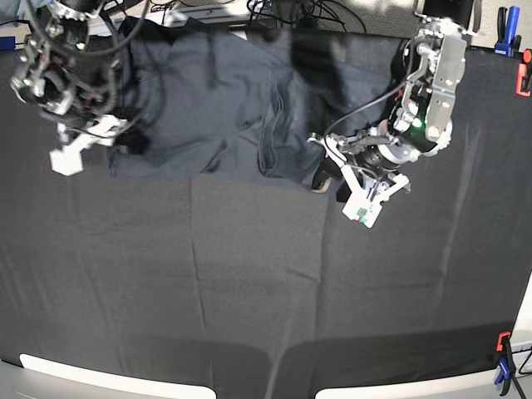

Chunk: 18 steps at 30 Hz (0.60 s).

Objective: Layout the t-shirt on the table in an organized manner, then fold the t-shirt properly
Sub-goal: 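Lower the right gripper onto the shirt's end and grasp it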

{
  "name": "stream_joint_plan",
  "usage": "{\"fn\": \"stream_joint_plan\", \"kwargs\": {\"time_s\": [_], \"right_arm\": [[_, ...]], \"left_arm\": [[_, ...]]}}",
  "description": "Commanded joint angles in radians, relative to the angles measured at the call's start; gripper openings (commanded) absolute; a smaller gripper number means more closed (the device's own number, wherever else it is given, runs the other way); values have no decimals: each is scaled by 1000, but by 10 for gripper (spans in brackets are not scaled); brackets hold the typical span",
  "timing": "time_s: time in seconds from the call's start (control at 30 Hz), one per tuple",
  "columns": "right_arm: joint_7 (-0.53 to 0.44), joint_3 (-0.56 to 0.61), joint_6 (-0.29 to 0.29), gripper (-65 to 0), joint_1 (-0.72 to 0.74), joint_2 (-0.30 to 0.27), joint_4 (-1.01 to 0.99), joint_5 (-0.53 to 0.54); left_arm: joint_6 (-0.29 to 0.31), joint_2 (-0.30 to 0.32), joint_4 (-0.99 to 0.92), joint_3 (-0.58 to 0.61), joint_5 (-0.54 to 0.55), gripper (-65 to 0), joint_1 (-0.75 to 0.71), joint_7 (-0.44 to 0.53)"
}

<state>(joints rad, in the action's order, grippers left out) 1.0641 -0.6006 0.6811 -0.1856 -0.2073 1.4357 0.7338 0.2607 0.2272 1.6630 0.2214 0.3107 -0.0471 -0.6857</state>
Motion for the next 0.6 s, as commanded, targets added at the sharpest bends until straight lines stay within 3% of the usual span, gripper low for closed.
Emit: {"fn": "stream_joint_plan", "kwargs": {"time_s": [0.0,0.47,0.57], "right_arm": [[72,8,17,-299,-6,-5,4,-35],[88,60,17,-304,-66,0,4,-16],[88,66,17,-383,-64,0,4,9]], "left_arm": [[5,1,19,-3,8,-389,14,20],[5,1,19,-3,9,-389,14,19],[5,1,19,-3,9,-389,14,19]]}}
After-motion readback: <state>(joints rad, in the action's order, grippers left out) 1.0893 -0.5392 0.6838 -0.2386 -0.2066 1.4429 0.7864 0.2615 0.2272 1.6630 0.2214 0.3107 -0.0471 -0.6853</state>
